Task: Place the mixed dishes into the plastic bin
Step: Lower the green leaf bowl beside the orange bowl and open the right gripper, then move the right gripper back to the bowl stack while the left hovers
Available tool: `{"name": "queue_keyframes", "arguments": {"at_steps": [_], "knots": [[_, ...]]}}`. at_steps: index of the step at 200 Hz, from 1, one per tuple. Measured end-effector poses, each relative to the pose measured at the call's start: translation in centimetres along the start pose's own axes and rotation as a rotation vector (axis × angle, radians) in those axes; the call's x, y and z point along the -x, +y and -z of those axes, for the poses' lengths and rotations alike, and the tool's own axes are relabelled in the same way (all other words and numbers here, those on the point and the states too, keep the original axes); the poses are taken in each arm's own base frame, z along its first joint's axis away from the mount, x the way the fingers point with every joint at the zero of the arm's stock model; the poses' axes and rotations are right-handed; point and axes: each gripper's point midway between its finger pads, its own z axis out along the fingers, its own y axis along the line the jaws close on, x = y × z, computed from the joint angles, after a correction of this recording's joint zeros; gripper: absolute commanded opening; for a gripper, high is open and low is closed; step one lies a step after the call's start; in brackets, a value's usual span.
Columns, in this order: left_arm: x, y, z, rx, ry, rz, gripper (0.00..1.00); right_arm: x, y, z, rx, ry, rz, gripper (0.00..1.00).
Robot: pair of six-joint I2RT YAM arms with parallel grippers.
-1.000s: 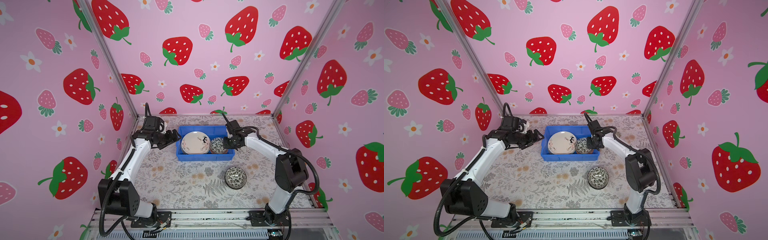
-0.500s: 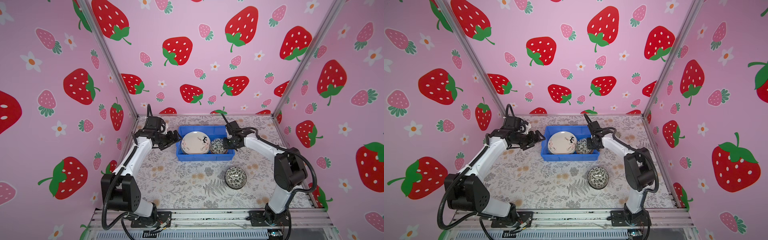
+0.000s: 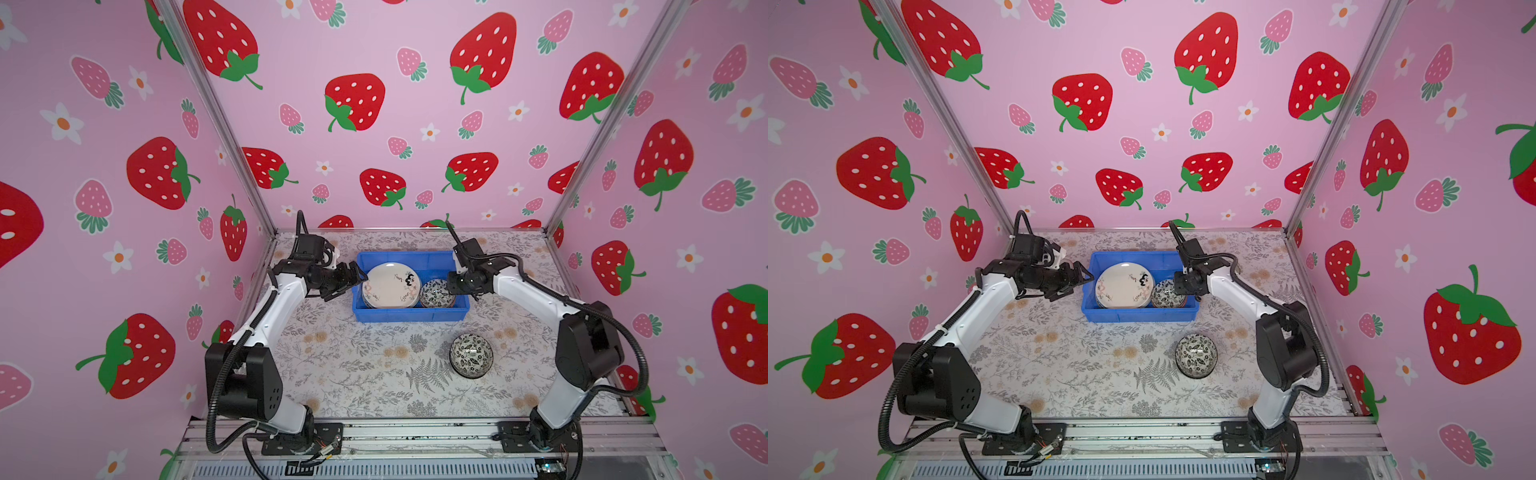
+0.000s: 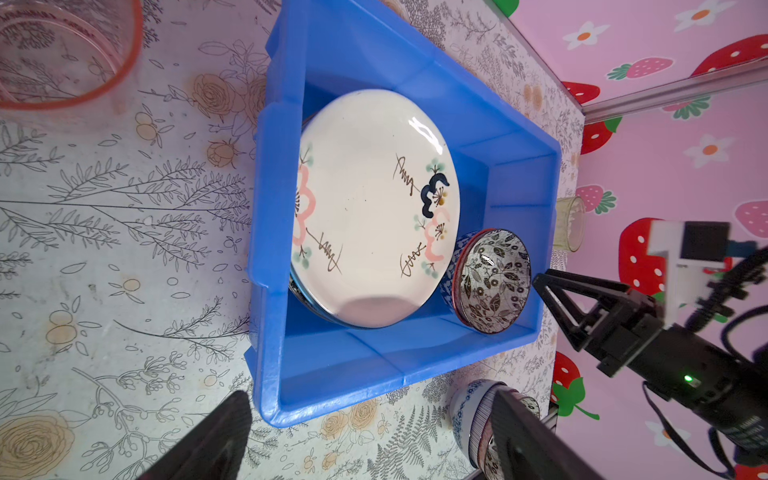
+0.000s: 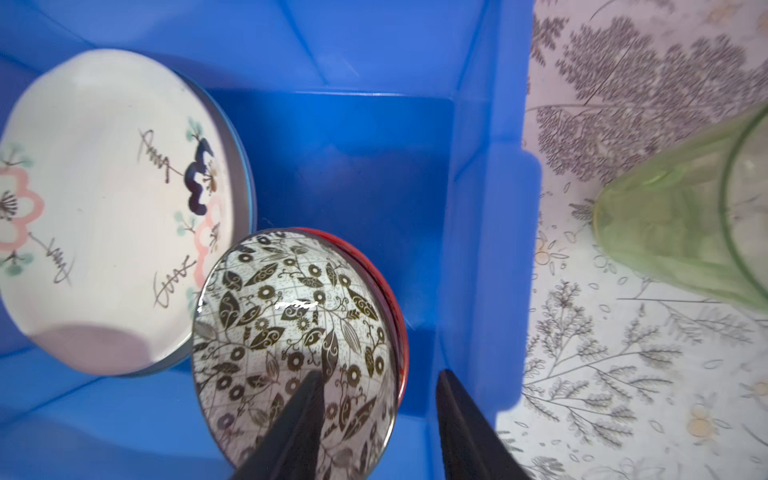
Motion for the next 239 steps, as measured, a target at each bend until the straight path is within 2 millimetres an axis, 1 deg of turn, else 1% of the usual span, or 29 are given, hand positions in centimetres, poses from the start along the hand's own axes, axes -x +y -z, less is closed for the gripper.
{"name": "queue_keyframes", "arguments": {"at_steps": [4,7,17,30,39,46,56,69,87,107,125,151,196,215,239], "knots": [[0.0,0.0,-0.1,0.000,-0.001,-0.002,0.93,0.2,0.0,0.5,0.003,-0.011,-0.001,0.51],[0.0,0.0,-0.1,0.001,-0.003,-0.004,0.93,0.4,0.1,1.1,0.007,-0.022,-0.001,0.55],[-0.1,0.0,-0.2,0.005,-0.007,-0.011,0.93,1.0,0.2,2.7,0.019,-0.055,-0.002,0.61],[-0.4,-0.1,-0.2,0.015,-0.012,-0.023,0.94,1.6,0.3,5.1,0.038,-0.100,-0.007,0.74],[-0.6,-0.4,0.0,0.021,-0.022,-0.037,0.94,1.7,0.3,6.7,0.050,-0.129,0.003,0.81],[-0.7,-0.6,0.2,0.027,-0.033,-0.050,0.94,1.5,0.3,7.7,0.057,-0.144,0.001,0.85],[-0.8,-1.0,0.5,0.034,-0.049,-0.072,0.94,0.7,0.1,8.9,0.064,-0.153,-0.008,0.86],[-0.8,-1.6,0.9,0.040,-0.071,-0.103,0.94,-1.0,-0.3,9.8,0.063,-0.139,-0.005,0.86],[-1.3,-2.5,0.9,0.051,-0.086,-0.150,0.94,-4.2,-1.1,10.0,0.054,-0.093,-0.011,0.86],[-2.5,-3.5,0.3,0.065,-0.078,-0.210,0.95,-8.1,-2.3,10.1,0.037,-0.031,-0.028,0.85],[-3.7,-4.7,-0.2,0.062,-0.067,-0.263,0.95,-10.3,-3.2,10.6,0.029,-0.014,-0.055,0.85],[-5.4,-6.3,-0.9,0.060,-0.049,-0.343,0.95,-12.7,-4.3,10.9,0.018,-0.006,-0.100,0.83],[-8.7,-8.9,-1.9,0.031,0.004,-0.455,0.95,-17.0,-5.7,9.3,-0.008,0.063,-0.154,0.77],[-10.0,-9.7,-2.4,0.015,0.032,-0.488,0.95,-18.1,-5.9,8.9,-0.013,0.080,-0.171,0.73],[-11.0,-10.1,-3.0,-0.007,0.072,-0.495,0.95,-18.7,-5.7,8.7,-0.008,0.093,-0.182,0.69]]}}
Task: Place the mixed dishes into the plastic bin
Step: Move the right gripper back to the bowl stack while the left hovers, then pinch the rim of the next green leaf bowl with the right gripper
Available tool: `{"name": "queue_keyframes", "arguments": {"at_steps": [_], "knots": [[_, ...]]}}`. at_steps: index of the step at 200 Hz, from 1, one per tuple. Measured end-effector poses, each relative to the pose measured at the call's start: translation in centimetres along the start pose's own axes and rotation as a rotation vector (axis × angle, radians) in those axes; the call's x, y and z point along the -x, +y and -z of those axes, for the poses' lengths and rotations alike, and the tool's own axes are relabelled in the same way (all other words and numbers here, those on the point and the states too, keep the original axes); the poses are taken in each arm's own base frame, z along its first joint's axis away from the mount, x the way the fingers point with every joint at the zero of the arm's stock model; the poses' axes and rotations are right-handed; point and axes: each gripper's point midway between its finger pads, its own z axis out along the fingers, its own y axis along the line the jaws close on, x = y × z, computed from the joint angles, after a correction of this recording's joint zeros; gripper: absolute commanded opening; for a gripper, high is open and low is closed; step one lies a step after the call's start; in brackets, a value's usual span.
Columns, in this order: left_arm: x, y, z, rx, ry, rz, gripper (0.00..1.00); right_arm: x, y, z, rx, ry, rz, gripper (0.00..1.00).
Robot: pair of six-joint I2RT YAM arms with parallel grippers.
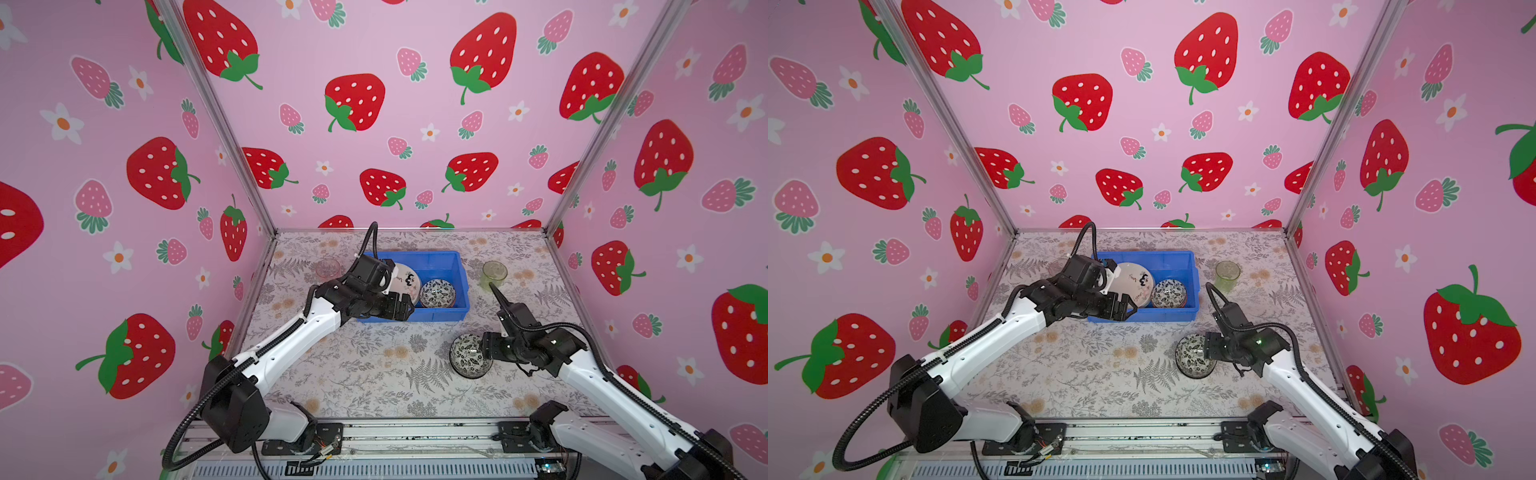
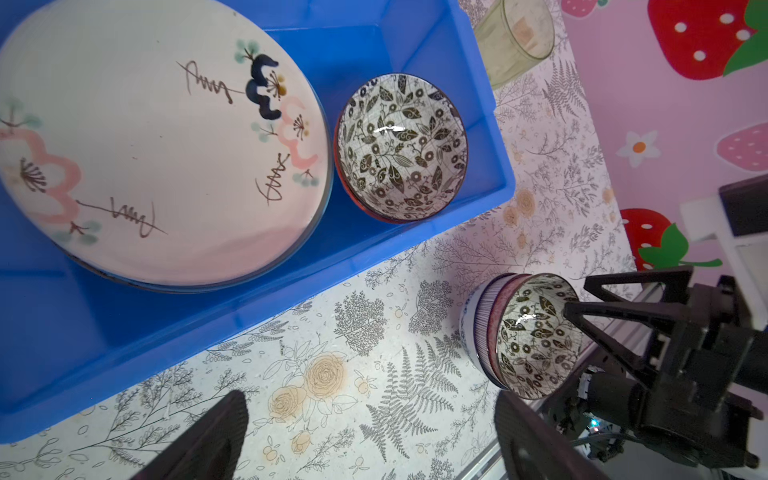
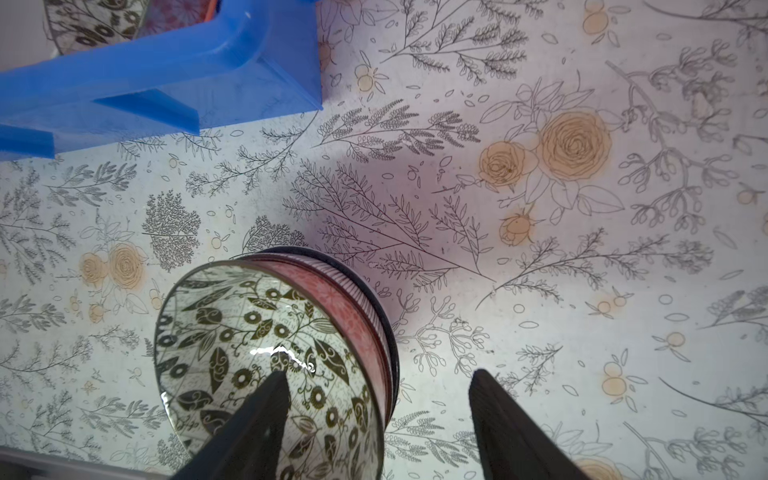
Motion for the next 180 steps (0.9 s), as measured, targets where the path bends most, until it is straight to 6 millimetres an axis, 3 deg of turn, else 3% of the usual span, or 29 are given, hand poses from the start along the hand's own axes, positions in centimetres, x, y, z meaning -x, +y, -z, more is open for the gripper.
{"name": "queue_keyframes", "arguments": {"at_steps": [40,79,180], "knots": [[-0.8,0.5,-1.4,0.012,0.050,0.011,0.95,-0.5,0.7,-0.5,0.012,0.012,-0.011,0.56],[-1.1,1.0,-1.4,0.040,0.063,0.011,0.95,-0.7,1.5,-1.1,0.015,0.022,-0.016,0.40],[-1.2,0.6,-1.5,0.022,0.077,0.014,0.95,-1.0,1.1,-1.0,-0.019,0.007,-0.039,0.19]]}}
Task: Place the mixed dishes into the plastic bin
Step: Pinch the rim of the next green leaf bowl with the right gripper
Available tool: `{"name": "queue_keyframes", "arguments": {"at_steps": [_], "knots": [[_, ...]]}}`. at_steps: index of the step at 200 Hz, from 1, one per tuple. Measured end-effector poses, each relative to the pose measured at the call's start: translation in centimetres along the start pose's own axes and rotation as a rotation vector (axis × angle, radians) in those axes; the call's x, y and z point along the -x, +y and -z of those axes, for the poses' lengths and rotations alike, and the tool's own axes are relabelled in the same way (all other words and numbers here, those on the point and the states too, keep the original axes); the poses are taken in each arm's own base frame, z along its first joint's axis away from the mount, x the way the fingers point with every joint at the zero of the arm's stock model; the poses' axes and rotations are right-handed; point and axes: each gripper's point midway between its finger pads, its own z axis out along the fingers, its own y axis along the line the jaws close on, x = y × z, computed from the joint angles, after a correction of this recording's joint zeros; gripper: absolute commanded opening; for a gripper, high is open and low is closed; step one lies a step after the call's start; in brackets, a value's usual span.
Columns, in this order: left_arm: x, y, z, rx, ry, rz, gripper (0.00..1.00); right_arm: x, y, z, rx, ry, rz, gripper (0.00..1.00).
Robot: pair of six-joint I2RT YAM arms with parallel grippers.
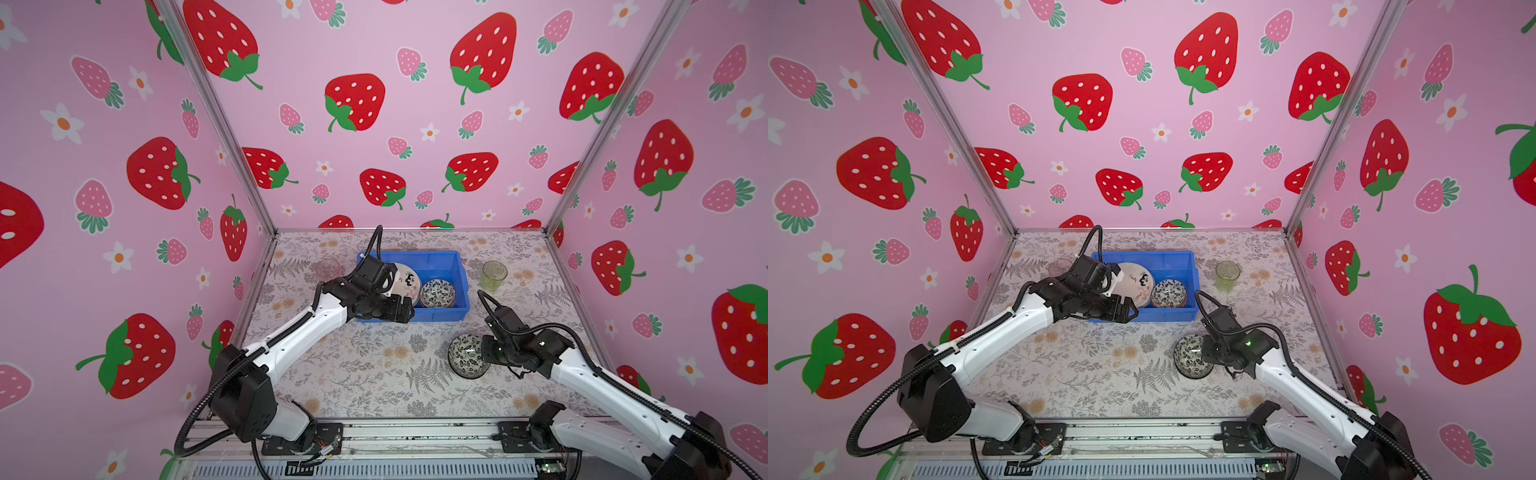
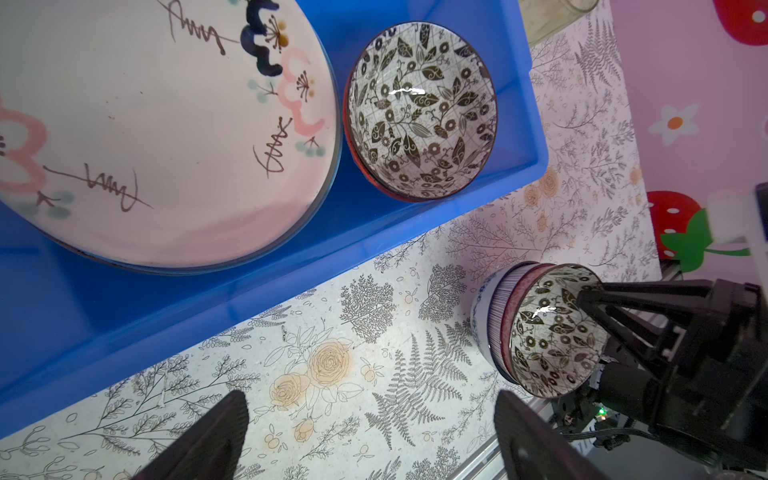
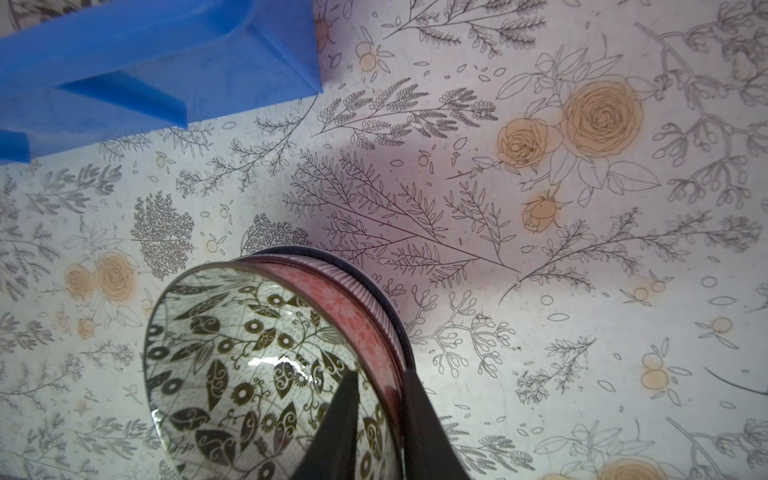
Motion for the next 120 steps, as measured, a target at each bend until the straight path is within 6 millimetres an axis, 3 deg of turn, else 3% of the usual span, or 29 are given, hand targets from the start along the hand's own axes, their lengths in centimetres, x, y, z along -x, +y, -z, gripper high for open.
{"name": "queue_keyframes", "arguments": {"at_steps": [120], "knots": [[-0.17,-0.38,0.10,-0.015,0.014,0.001,0.95,-0.51,-0.47,0.56,-0.018,0.012,0.002,0.06]]}}
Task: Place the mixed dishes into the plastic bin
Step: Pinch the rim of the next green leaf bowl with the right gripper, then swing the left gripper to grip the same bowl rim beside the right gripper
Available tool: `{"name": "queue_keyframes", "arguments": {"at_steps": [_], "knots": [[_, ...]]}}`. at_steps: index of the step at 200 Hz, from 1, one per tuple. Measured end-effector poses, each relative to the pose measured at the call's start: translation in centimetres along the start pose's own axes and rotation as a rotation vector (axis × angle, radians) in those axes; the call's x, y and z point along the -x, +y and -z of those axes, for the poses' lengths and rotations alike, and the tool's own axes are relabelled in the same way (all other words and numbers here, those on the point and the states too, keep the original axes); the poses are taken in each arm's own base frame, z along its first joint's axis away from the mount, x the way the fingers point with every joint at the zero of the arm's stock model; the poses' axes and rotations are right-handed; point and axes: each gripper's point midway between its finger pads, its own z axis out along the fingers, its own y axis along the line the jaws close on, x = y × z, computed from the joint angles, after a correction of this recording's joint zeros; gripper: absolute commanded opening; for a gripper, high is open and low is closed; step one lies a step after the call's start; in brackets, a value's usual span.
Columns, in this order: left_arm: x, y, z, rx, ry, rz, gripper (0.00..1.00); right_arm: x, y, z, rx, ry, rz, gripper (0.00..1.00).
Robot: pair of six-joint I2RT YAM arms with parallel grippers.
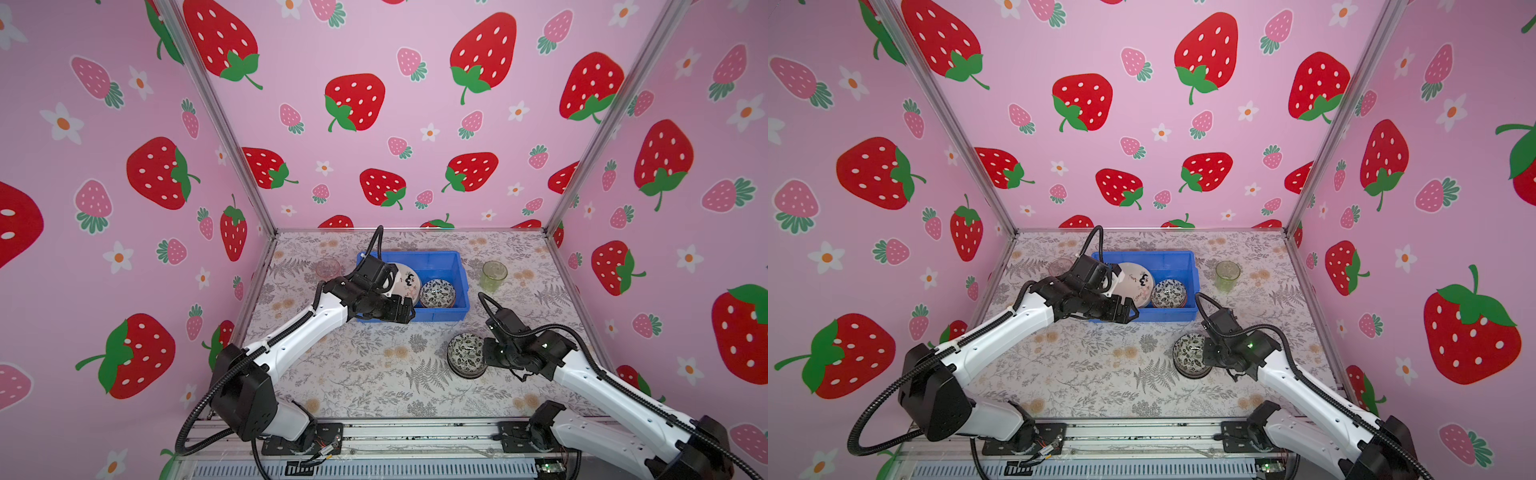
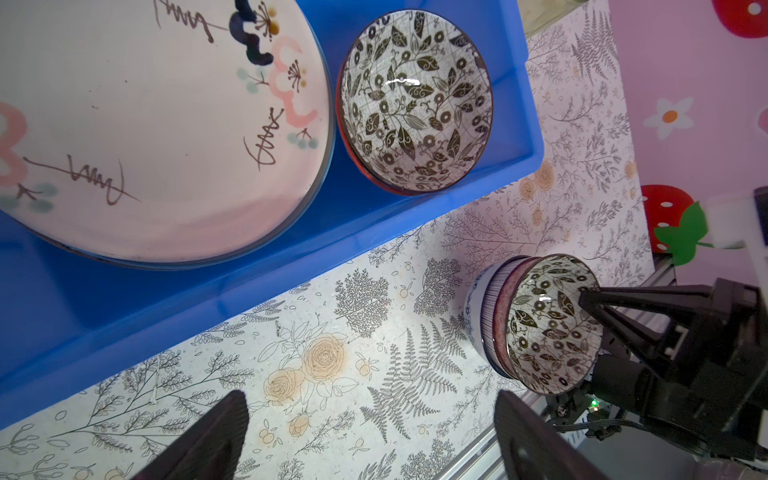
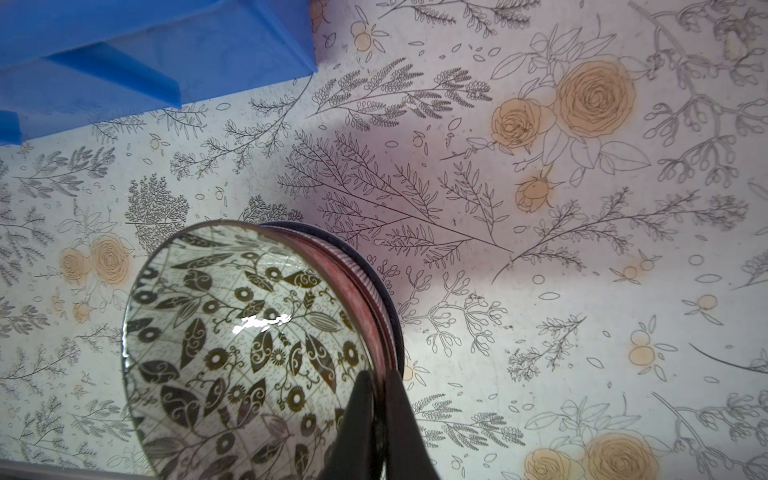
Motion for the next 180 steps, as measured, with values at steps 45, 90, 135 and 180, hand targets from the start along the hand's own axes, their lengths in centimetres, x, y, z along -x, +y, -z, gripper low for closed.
{"name": "queue_keyframes", "arguments": {"at_steps": [45,90,135,180], "knots": [[-0.1,-0.3,0.0,-0.013,0.004,-0.002,0.95,0.7,0.4,0.8,0.009,-0.016,0.009,0.03],[0.0,-1.1,0.2,-0.046,0.010,0.003,0.95,1.5,1.0,1.5,0.023,-0.035,0.021,0.02],[0.3,-1.5,0.2,-0.064,0.010,0.009,0.95,2.2,1.5,1.9,0.026,-0.038,0.042,0.01],[0.0,-2.2,0.1,-0.075,0.022,0.008,0.96,3.4,2.6,2.7,0.040,-0.054,0.064,0.00]]}}
